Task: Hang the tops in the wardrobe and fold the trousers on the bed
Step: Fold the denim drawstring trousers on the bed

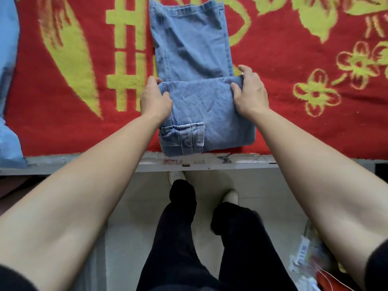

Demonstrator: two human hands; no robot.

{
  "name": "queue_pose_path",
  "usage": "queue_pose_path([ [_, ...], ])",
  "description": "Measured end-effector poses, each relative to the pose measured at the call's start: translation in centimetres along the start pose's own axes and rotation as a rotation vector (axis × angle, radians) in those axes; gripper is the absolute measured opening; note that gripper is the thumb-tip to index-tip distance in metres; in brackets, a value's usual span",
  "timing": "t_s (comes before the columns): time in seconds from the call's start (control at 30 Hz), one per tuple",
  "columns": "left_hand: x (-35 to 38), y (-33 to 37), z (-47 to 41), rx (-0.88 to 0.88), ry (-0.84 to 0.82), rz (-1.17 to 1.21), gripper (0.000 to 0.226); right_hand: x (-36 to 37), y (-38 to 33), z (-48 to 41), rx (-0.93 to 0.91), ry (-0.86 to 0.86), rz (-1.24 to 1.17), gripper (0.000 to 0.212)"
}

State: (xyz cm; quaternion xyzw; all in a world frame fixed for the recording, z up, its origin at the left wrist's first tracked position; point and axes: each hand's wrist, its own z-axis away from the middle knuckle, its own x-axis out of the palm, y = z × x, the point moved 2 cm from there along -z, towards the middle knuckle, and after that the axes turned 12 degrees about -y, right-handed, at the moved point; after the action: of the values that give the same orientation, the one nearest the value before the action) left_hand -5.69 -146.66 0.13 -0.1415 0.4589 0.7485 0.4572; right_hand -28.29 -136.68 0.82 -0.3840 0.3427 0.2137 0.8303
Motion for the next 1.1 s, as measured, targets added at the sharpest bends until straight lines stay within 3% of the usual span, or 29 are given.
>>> queue_pose_path([
  [0.1,1.5,0.1,-2.8,-0.039,0.057,-0.004,0.033,1.4,0.3,-2.9,-0.003,0.056,0.037,0.048],
  [0.27,5.7,-2.0,-6.3,-0.15,0.154,-0.23,0.044,6.4,2.0,-7.5,-0.057,0.075,0.131,0.045],
  [0.37,8.0,-3.5,-6.9,-0.115,0.252,-0.384,0.047,9.9,3.3,-7.9,0.001,0.119,0.225,0.044],
  [0.47,9.0,-3.8,-8.4,-0.103,0.235,-0.45,0.049,10.6,3.7,-8.4,-0.013,0.176,0.263,0.041],
  [0.6,7.8,-3.1,-8.2,-0.128,0.163,-0.404,0.047,9.3,3.2,-8.2,0.048,0.019,0.288,0.048],
  [0.67,6.5,-2.6,-6.6,-0.084,0.2,-0.316,0.047,8.0,2.2,-6.3,0.059,0.028,0.294,0.057],
  [0.77,4.9,-2.0,-2.7,0.047,0.318,-0.321,0.049,7.0,0.7,-2.3,-0.071,0.094,0.261,0.06],
  [0.8,5.2,-1.9,-1.3,0.107,0.305,-0.355,0.05,7.2,0.6,-1.0,-0.124,0.076,0.265,0.057],
  [0.87,7.2,-2.5,1.3,0.173,0.125,-0.474,0.053,8.4,1.6,1.0,-0.185,-0.087,0.331,0.054],
  [0.97,10.6,-4.0,2.0,0.091,-0.09,-0.635,0.056,10.3,4.6,1.3,-0.186,-0.294,0.486,0.058],
  [1.1,12.5,-5.8,-1.1,0.068,-0.077,-0.692,0.059,12.8,6.2,-0.8,-0.192,-0.207,0.482,0.06],
])
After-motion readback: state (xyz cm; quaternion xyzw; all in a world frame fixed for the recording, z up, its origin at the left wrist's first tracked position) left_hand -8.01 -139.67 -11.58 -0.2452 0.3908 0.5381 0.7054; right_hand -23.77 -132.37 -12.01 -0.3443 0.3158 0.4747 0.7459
